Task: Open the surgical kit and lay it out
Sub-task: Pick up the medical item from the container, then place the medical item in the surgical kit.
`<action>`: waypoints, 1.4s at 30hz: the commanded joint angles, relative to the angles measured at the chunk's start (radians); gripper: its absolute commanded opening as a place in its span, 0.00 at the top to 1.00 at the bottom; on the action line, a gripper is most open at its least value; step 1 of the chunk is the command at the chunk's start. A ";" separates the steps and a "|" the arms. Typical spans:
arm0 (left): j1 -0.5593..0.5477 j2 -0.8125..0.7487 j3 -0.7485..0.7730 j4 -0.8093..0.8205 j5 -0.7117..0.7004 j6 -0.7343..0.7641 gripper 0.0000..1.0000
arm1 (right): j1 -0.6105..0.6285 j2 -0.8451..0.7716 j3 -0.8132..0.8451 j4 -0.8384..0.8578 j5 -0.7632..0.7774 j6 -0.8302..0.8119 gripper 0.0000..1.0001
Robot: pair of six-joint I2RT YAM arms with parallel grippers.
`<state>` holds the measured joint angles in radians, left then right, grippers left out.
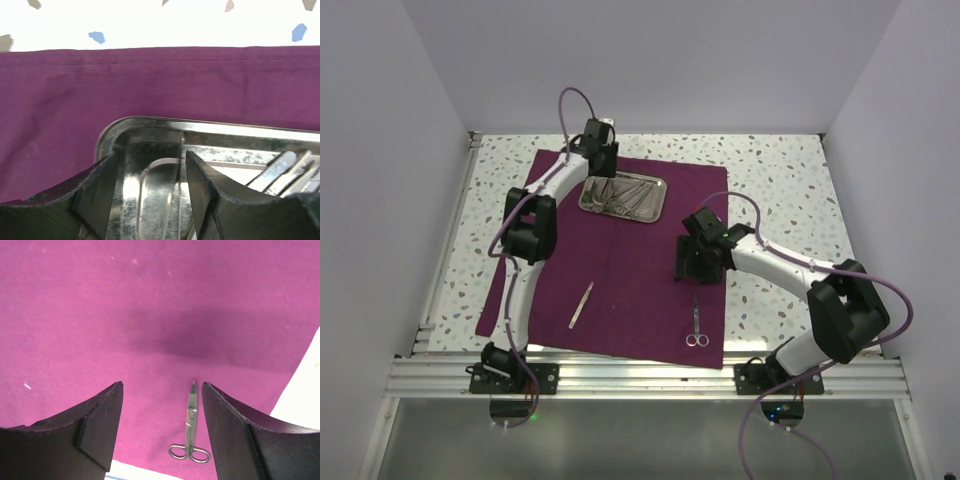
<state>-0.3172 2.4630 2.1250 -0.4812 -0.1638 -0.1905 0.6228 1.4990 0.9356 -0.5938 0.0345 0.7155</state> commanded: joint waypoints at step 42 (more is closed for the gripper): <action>-0.063 -0.856 -0.921 -0.049 0.007 -0.122 1.00 | 0.000 0.138 0.173 0.020 -0.028 -0.106 0.39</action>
<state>-0.3500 1.6688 1.3815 -0.4862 -0.1463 -0.2375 0.6228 1.6428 1.0561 -0.5785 0.0082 0.6487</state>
